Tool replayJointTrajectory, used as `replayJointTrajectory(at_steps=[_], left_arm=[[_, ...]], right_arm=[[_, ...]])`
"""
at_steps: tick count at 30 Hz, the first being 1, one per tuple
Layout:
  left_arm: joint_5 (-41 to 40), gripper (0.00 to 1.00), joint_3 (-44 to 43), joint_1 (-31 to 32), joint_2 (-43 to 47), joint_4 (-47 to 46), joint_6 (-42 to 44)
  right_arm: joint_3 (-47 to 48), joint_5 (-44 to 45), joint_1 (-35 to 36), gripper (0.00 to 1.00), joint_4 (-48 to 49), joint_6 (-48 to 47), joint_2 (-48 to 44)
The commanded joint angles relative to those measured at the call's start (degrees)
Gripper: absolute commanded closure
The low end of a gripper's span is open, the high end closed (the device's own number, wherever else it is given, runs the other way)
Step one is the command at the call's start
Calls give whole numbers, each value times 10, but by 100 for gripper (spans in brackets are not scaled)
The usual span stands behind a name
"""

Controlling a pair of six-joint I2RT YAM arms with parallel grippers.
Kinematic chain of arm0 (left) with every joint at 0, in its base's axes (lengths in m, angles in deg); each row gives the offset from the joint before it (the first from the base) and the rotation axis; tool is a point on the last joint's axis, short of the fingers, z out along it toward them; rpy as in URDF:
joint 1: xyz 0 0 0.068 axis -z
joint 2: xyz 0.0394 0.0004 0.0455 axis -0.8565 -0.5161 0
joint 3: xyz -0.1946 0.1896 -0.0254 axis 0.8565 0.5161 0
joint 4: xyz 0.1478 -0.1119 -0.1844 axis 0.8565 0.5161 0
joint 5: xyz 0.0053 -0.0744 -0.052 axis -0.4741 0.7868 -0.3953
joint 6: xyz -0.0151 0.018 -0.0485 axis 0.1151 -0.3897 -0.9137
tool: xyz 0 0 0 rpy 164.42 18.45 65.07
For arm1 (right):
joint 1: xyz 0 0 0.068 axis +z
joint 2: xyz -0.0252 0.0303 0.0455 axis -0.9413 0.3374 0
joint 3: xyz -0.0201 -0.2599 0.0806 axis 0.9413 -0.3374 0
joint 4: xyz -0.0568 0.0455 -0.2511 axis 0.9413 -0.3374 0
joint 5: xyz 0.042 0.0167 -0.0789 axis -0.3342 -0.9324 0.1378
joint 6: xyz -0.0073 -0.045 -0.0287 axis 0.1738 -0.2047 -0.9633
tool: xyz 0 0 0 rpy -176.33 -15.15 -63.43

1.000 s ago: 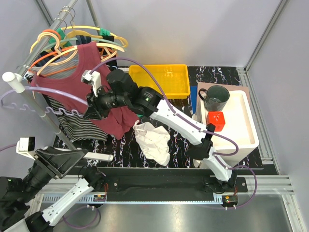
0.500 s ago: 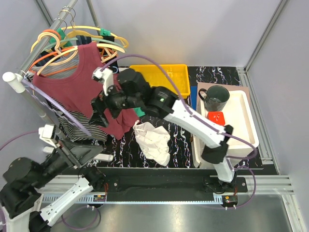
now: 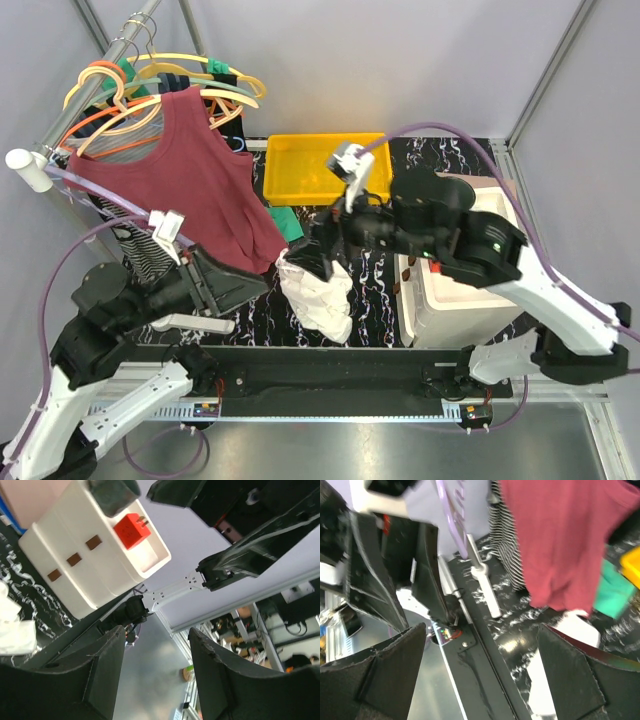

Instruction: Remove the tank top from the hanger

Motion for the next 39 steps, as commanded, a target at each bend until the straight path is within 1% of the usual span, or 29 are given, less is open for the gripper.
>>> replayJointTrajectory(at_steps=[1, 2, 3, 5, 6, 8, 9, 10, 11, 12, 13, 14, 15, 16, 18, 19, 21, 22, 24, 28, 31, 35, 39], left_arm=[[117, 43, -64, -2, -79, -134, 70], [130, 43, -87, -2, -110, -141, 82], [138, 43, -99, -1, -130, -144, 88], [157, 42, -127, 0, -161, -150, 102], [159, 43, -133, 7, -190, -153, 106], [128, 42, -144, 22, -211, -159, 123], [114, 41, -145, 49, -229, -162, 130], [70, 40, -152, 66, -242, -164, 140], [41, 37, -155, 84, -253, -163, 161], [18, 36, -159, 114, -284, -164, 169], [-22, 36, -171, 126, -301, -155, 176], [-51, 34, -183, 135, -320, -137, 182], [-80, 31, -196, 149, -344, -116, 184], [-135, 29, -225, 157, -386, -73, 191], [-206, 26, -258, 176, -430, -16, 206], [-233, 25, -277, 179, -466, 19, 226], [-262, 23, -285, 182, -496, 53, 235], [-287, 22, -282, 182, -520, 83, 230], [-289, 20, -264, 182, -534, 91, 234], [-296, 17, -171, 182, -560, 89, 221], [-291, 16, -120, 182, -584, 70, 217], [-300, 14, -85, 182, -623, 48, 213], [-346, 11, -57, 182, -664, 25, 204]], right_arm=[[-72, 108, 4, 0, 6, 26, -93], [-83, 130, 3, 0, 6, 30, -108], [-92, 142, 3, 0, 6, 39, -134], [-112, 170, 3, 0, 5, 48, -157], [-117, 178, 4, 0, 4, 54, -175], [-131, 195, 3, 0, 1, 60, -187], [-136, 197, 3, 0, -2, 66, -196], [-139, 203, 4, 0, -4, 69, -200], [-143, 211, 3, 0, -11, 73, -205], [-147, 215, 4, 0, -12, 80, -213], [-154, 221, 3, 0, -17, 84, -217], [-156, 228, 4, 0, -19, 88, -220], [-158, 231, 3, 0, -23, 93, -223], [-157, 231, 4, 0, -26, 96, -226], [-153, 233, 4, 0, -41, 99, -227], [-147, 235, 4, 0, -50, 101, -227], [-141, 241, 3, 0, -60, 103, -234], [-140, 244, 4, 0, -63, 103, -236], [-137, 253, 3, 0, -68, 102, -247], [-124, 266, 4, 0, -86, 103, -258], [-118, 273, 4, 0, -99, 103, -267], [-119, 285, 4, 0, -113, 104, -278], [-124, 292, 3, 0, -120, 111, -289]])
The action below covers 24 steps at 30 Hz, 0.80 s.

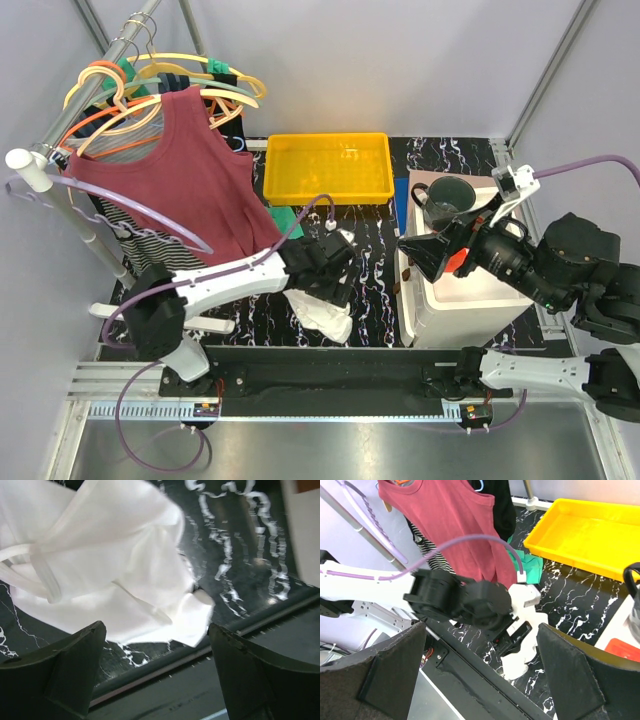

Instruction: Remove the tank top from the hanger

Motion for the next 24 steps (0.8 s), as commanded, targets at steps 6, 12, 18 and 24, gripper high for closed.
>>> replayJointTrajectory(at_steps=[6, 12, 18, 24], left_arm=[[-84, 10, 51, 1, -78, -80, -36], [-55, 36, 61, 0, -117, -95, -58], [-77, 81, 22, -1, -113, -73, -33], [-110, 100, -154, -24, -121, 7, 15]], right_arm=[[-16, 9, 4, 0, -10, 38, -21], [-29, 2, 4, 0, -13, 59, -40], [-30, 5, 3, 0, -30, 56, -54], [-9, 19, 4, 0, -59, 58, -58]])
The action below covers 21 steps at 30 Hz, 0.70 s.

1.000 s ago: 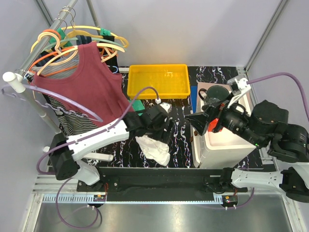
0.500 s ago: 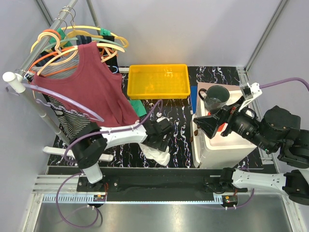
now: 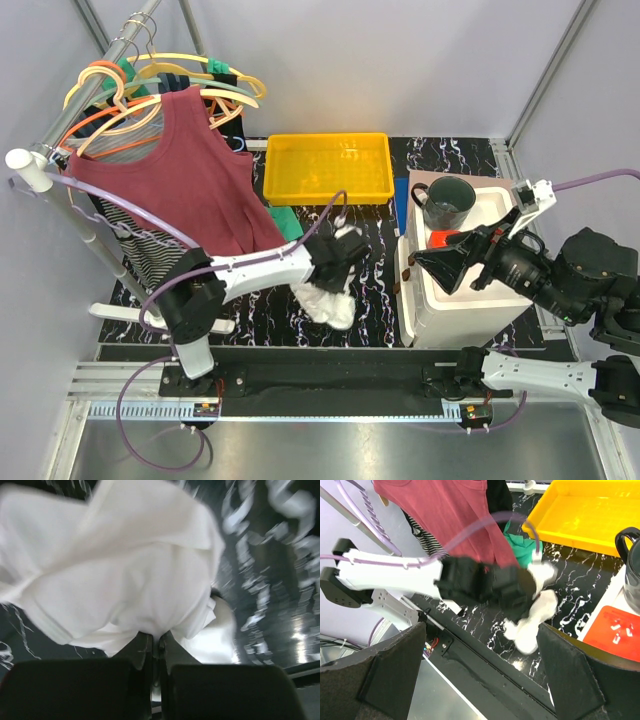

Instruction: Remove the tank top from the hanger

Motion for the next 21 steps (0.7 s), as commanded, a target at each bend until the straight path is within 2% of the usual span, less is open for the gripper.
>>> replayJointTrajectory(at_steps=[1, 5, 9, 11, 17, 21], left_arm=[[-46, 100, -163, -30, -7, 41, 43], [-98, 100, -349, -56, -36, 85, 70], [-118, 100, -484, -94, -73, 78, 86], [-110, 100, -545, -120, -100, 45, 90], [-60, 100, -594, -174, -160, -118, 117], [-37, 100, -630, -211, -223, -175, 102]], right_arm=[[17, 22, 3, 0, -17, 8, -12], [14, 39, 3, 0, -20, 8, -21], [36, 48, 4, 0, -32, 7, -12], [43, 54, 3, 0, -35, 7, -8], [67, 75, 3, 0, -46, 10, 6], [83, 98, 3, 0, -54, 21, 12]])
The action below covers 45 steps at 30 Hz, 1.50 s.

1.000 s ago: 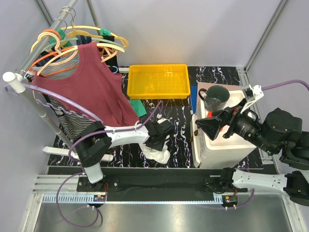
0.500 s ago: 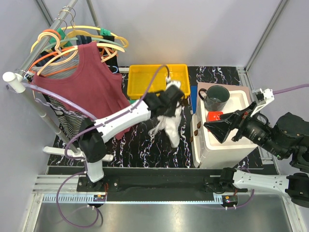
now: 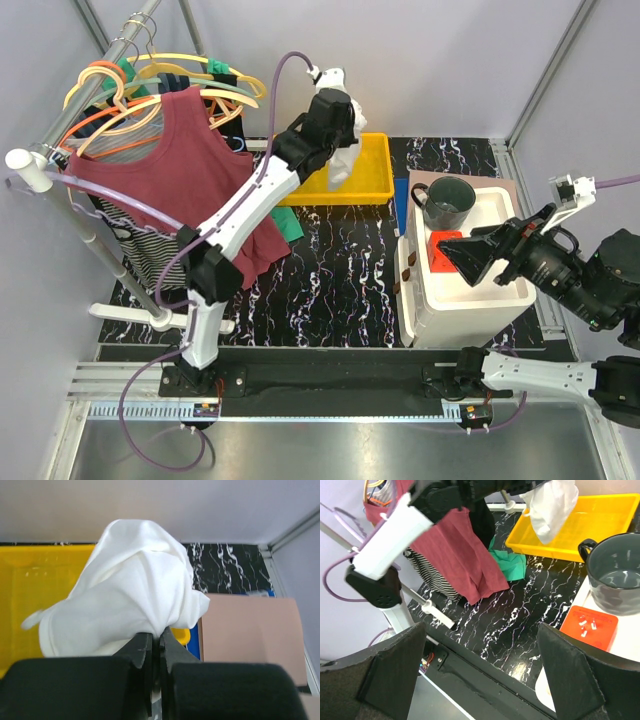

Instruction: Remove the tank top from the hanger

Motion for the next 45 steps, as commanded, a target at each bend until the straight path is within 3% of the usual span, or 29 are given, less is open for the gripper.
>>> replayJointTrajectory(at_steps=[1, 9, 10, 11, 12, 14, 18, 25, 36, 39, 45], left_arm=[[34, 100, -48, -32, -71, -121, -3], [82, 98, -80, -86, -148, -213, -44], [90, 91, -83, -92, -152, -205, -54], [104, 62, -79, -94, -150, -201, -67], [111, 52, -74, -94, -144, -199, -66], [132, 38, -46, -90, -116, -200, -53], [149, 30, 18, -69, -48, -199, -36], [132, 27, 138, -7, 111, -161, -11], [132, 28, 348, 76, 413, -127, -71], [117, 28, 378, 78, 485, -95, -93], [80, 31, 357, 77, 574, 1, -96]], right_arm=[[30, 43, 4, 0, -9, 16, 17], [70, 60, 3, 0, -40, 19, 43], [69, 61, 3, 0, -41, 20, 44], [69, 61, 3, 0, -40, 21, 46], [68, 60, 4, 0, -41, 24, 48], [65, 60, 4, 0, -37, 25, 51], [59, 51, 3, 0, -26, 19, 57], [68, 8, 3, 0, -17, 13, 86], [97, -52, 4, 0, 21, -28, 146], [108, -57, 4, 0, 41, -46, 169], [172, -28, 3, 0, 63, -102, 258]])
